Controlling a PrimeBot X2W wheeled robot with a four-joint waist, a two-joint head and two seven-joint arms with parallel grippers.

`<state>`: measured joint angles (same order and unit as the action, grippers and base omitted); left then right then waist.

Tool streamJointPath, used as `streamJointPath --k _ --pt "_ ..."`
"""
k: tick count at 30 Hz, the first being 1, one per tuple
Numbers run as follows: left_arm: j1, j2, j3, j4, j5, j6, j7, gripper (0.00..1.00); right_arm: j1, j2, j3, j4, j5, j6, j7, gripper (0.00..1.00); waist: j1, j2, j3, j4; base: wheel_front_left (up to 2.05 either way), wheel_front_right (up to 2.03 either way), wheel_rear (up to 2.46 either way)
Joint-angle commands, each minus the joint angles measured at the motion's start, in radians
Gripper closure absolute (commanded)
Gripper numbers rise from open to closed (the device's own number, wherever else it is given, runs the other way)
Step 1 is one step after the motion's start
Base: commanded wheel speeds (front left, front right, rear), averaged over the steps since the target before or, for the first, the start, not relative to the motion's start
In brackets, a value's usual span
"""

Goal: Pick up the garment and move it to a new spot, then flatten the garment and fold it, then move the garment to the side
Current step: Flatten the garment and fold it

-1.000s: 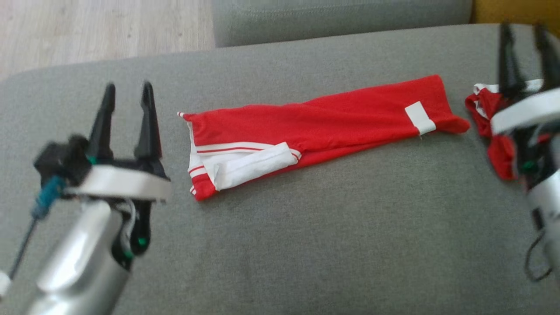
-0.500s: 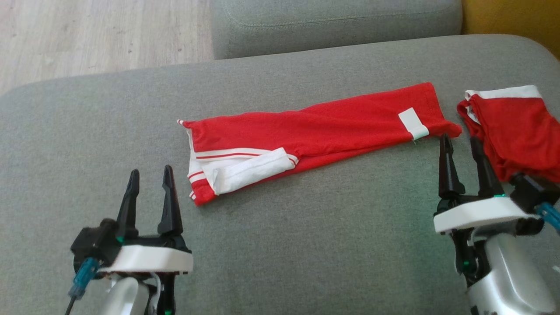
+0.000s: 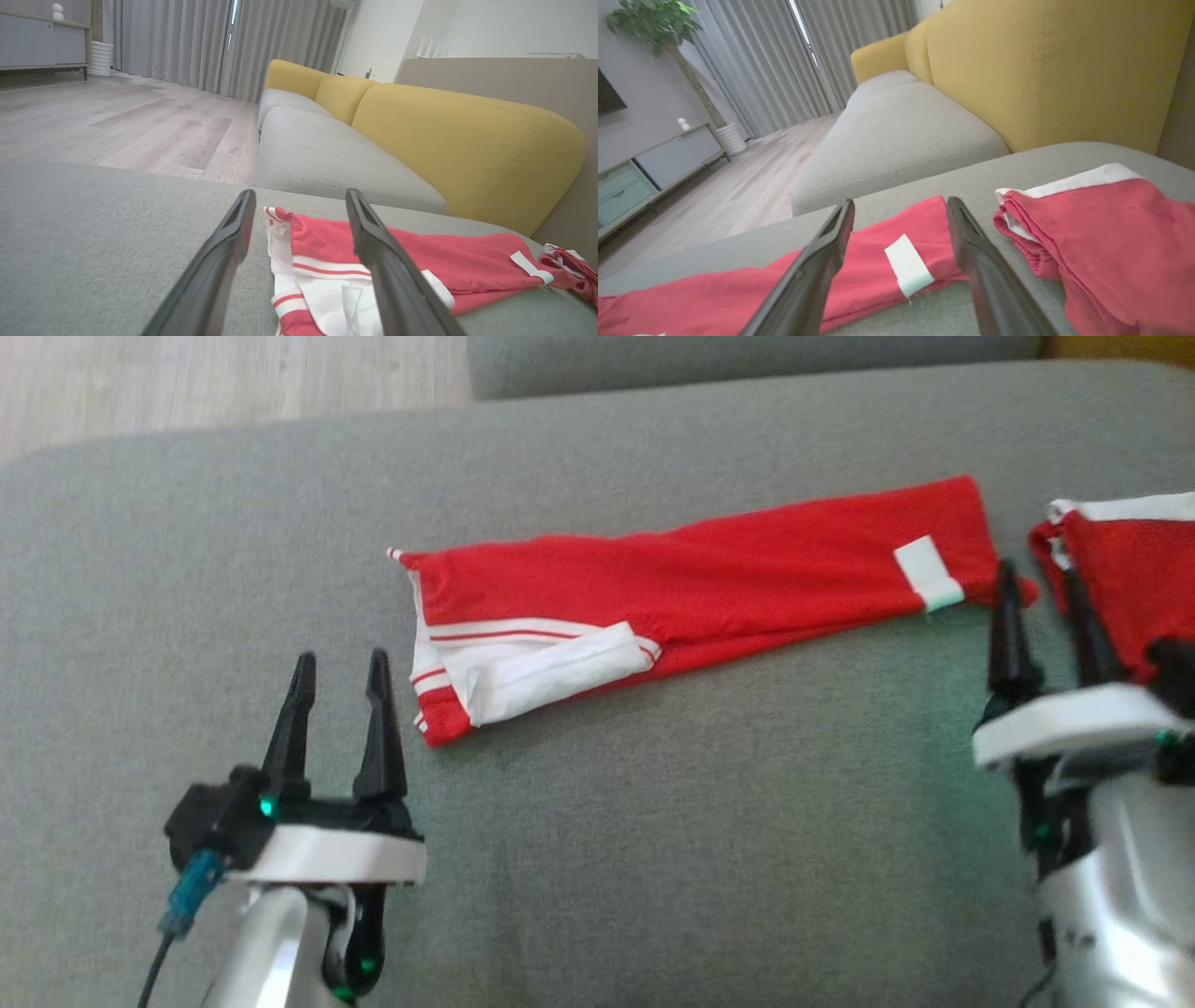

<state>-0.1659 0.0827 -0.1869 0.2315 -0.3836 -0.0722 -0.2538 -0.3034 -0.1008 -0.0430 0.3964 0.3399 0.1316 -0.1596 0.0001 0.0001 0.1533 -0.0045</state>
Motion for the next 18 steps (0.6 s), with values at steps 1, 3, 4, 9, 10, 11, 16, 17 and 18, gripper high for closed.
streamJointPath --k 1,3,4,9,10,11,16,17,18 --pt "-0.059 -0.001 0.044 -0.022 0.012 -0.010 -0.008 0.00 -0.080 -0.007 -0.013 -0.001 -0.011 -0.001 0.029 0.00 -0.0001 -0.0001 0.043 0.025 0.00 0.00 0.00" --pt "-0.077 -0.007 0.044 -0.014 0.018 -0.018 -0.008 0.00 -0.128 -0.007 -0.063 0.047 -0.017 -0.001 0.062 0.00 -0.0001 -0.0001 0.068 0.039 0.00 0.00 0.00" --pt "-0.086 -0.009 0.042 -0.009 0.021 -0.022 -0.008 0.00 -0.152 -0.008 -0.088 0.077 -0.023 -0.001 0.082 0.00 -0.0001 -0.0001 0.079 0.046 0.00 0.00 0.00" --pt "-0.123 -0.021 0.031 0.005 0.031 -0.037 -0.008 0.00 -0.268 -0.019 -0.199 0.228 -0.074 -0.001 0.136 0.00 -0.0001 -0.0001 0.126 0.080 0.00 0.00 0.00" --pt "-0.128 -0.022 0.029 0.007 0.031 -0.040 -0.008 0.00 -0.286 -0.025 -0.219 0.260 -0.095 -0.001 0.142 0.00 -0.0001 -0.0001 0.133 0.085 0.00 0.00 0.00" --pt "-0.132 -0.024 0.026 0.009 0.032 -0.042 -0.008 0.00 -0.303 -0.031 -0.235 0.289 -0.119 -0.001 0.144 0.00 -0.0001 -0.0001 0.139 0.090 0.00 0.00 0.00" --pt "-0.150 -0.028 0.016 0.016 0.032 -0.049 -0.008 0.00 -0.368 -0.035 -0.312 0.423 -0.203 -0.001 0.150 0.00 -0.0001 -0.0001 0.161 0.106 0.00 0.00 0.00" --pt "-0.153 -0.029 0.016 0.017 0.033 -0.050 -0.008 0.00 -0.377 -0.034 -0.318 0.445 -0.218 -0.001 0.151 0.00 -0.0001 -0.0001 0.163 0.107 0.00 0.00 0.00" --pt "-0.156 -0.029 0.016 0.018 0.032 -0.051 -0.008 0.00 -0.385 -0.033 -0.325 0.465 -0.229 -0.001 0.151 0.00 -0.0001 -0.0001 0.166 0.108 0.00 0.00 0.00"
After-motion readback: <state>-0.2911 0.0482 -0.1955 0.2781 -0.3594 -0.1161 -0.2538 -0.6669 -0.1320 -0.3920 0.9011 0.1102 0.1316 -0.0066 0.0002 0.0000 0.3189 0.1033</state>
